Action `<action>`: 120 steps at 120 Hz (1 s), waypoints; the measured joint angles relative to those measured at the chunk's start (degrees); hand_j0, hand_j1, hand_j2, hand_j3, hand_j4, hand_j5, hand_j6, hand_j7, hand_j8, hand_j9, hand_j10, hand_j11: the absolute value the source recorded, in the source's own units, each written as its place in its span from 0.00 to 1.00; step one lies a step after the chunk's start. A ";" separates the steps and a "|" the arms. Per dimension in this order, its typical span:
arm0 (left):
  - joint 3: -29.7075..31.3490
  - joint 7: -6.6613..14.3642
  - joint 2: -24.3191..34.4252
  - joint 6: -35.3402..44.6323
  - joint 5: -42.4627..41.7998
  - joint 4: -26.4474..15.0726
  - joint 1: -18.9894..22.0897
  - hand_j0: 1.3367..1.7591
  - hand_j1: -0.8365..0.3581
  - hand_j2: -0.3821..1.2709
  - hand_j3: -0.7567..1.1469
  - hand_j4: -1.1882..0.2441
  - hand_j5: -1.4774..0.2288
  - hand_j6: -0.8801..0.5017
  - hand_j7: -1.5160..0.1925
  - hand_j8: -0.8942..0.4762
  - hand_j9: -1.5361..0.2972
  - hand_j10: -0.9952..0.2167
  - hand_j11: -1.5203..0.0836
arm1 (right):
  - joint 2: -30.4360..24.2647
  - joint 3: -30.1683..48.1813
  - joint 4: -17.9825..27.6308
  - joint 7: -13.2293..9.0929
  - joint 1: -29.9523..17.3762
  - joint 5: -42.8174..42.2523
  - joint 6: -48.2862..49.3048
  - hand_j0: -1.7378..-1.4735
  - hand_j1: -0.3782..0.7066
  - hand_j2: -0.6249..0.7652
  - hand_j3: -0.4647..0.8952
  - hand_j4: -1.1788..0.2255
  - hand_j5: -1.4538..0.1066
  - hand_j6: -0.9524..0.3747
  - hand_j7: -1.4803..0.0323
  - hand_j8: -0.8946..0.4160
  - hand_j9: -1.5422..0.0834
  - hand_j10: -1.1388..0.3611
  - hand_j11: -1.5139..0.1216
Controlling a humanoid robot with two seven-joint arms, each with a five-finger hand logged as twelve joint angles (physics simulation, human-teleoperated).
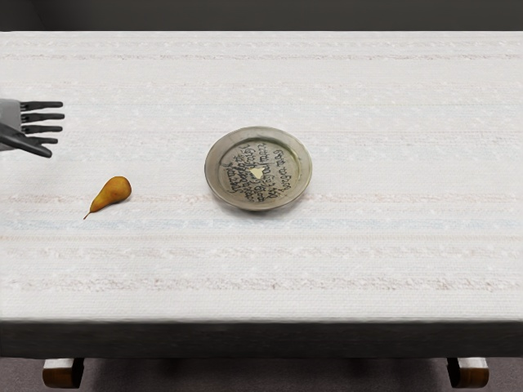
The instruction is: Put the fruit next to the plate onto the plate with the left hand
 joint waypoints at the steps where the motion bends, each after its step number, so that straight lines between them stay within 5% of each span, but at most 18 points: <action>1: 0.00 0.04 0.00 0.00 0.00 -0.01 0.00 0.76 0.99 0.23 0.40 0.83 0.87 0.64 0.89 0.65 0.84 0.82 0.95 | 0.00 0.00 0.00 0.00 0.00 -0.01 0.00 0.30 0.03 0.45 0.34 0.84 0.93 0.72 0.98 0.68 0.95 0.76 0.93; 22: 0.11 0.80 0.00 0.00 0.00 -0.15 -0.26 0.76 0.99 0.23 0.40 0.83 0.87 0.64 0.89 0.65 0.84 0.82 0.95 | 0.00 0.00 0.02 0.00 0.00 -0.01 0.02 0.30 0.03 0.45 0.34 0.84 0.93 0.72 0.98 0.68 0.95 0.76 0.93; 32: 0.32 5.55 -2.36 -0.01 0.02 -0.19 -1.85 0.76 0.99 0.23 0.40 0.83 0.87 0.64 0.89 0.65 0.84 0.82 0.95 | 0.00 0.00 0.02 0.00 0.00 0.00 0.02 0.30 0.03 0.45 0.34 0.84 0.93 0.72 0.98 0.68 0.95 0.76 0.93; 40: 1.94 9.43 -3.40 0.00 0.02 -0.23 -6.84 0.76 0.99 0.23 0.40 0.83 0.87 0.64 0.89 0.65 0.84 0.82 0.95 | 0.00 0.00 0.02 0.00 0.00 0.00 0.03 0.30 0.03 0.45 0.34 0.84 0.93 0.72 0.98 0.68 0.95 0.76 0.93; 54: 7.23 12.36 -5.73 0.01 3.38 -2.69 -14.30 0.76 0.99 0.23 0.40 0.83 0.87 0.64 0.89 0.65 0.84 0.82 0.95 | 0.00 -0.01 0.02 0.00 0.00 0.00 0.03 0.30 0.03 0.45 0.34 0.84 0.93 0.72 0.98 0.68 0.95 0.76 0.93; 101: 9.81 13.74 -5.23 0.22 19.67 -23.18 -20.44 0.76 0.99 0.23 0.40 0.83 0.87 0.64 0.89 0.65 0.84 0.82 0.95 | 0.00 -0.01 0.02 0.00 0.00 0.00 0.00 0.30 0.03 0.45 0.34 0.84 0.93 0.72 0.98 0.68 0.95 0.76 0.93; 120: 10.03 13.77 -3.90 10.60 27.53 -28.17 -19.61 0.76 0.99 0.23 0.40 0.83 0.87 0.63 0.89 0.65 0.84 0.82 0.95 | 0.00 -0.01 0.02 0.00 0.00 0.00 0.01 0.30 0.03 0.45 0.34 0.84 0.93 0.72 0.98 0.68 0.95 0.76 0.93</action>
